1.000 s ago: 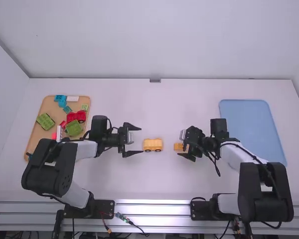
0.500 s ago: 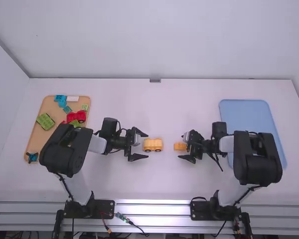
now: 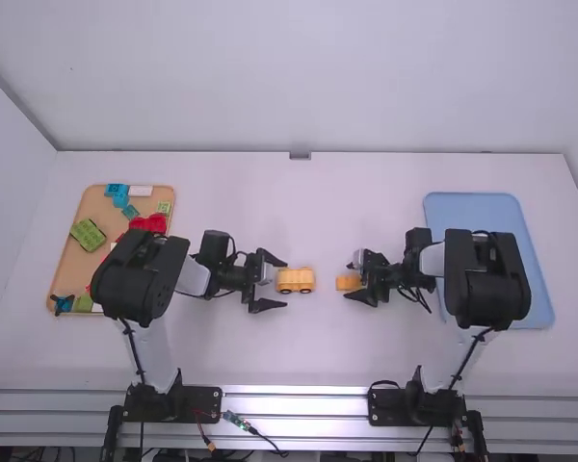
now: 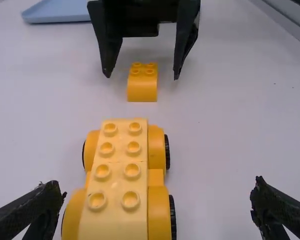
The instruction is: Assemble lego blocks to make yellow taxi
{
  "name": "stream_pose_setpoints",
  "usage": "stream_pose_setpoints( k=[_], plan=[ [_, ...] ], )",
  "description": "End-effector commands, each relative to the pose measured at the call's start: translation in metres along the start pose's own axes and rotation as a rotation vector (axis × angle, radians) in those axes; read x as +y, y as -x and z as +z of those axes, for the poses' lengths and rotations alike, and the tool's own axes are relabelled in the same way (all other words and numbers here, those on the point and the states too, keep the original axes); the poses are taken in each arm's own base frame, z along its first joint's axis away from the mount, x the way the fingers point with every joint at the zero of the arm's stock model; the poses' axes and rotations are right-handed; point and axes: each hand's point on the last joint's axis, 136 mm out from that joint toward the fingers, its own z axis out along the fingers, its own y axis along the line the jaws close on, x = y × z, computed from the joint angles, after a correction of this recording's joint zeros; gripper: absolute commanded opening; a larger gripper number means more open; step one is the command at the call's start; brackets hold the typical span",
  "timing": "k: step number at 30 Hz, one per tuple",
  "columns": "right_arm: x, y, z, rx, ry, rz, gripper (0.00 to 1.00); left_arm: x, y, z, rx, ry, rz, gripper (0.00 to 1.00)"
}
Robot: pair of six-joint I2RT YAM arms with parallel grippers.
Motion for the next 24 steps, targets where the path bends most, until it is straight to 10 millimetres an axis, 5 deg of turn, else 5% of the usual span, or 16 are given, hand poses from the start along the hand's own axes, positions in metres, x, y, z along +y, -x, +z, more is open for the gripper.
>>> stream_pose_setpoints(
  k=[1,24],
  plan=[
    [-0.004,0.005,-0.001,-0.022,0.014,-0.065,0.75,-0.003,0.002,0.003,-0.021,-0.024,-0.004,0.99],
    [-0.003,-0.015,-0.003,0.115,0.030,0.005,0.63,-0.001,0.005,0.007,-0.014,-0.046,-0.024,0.99]
  ],
)
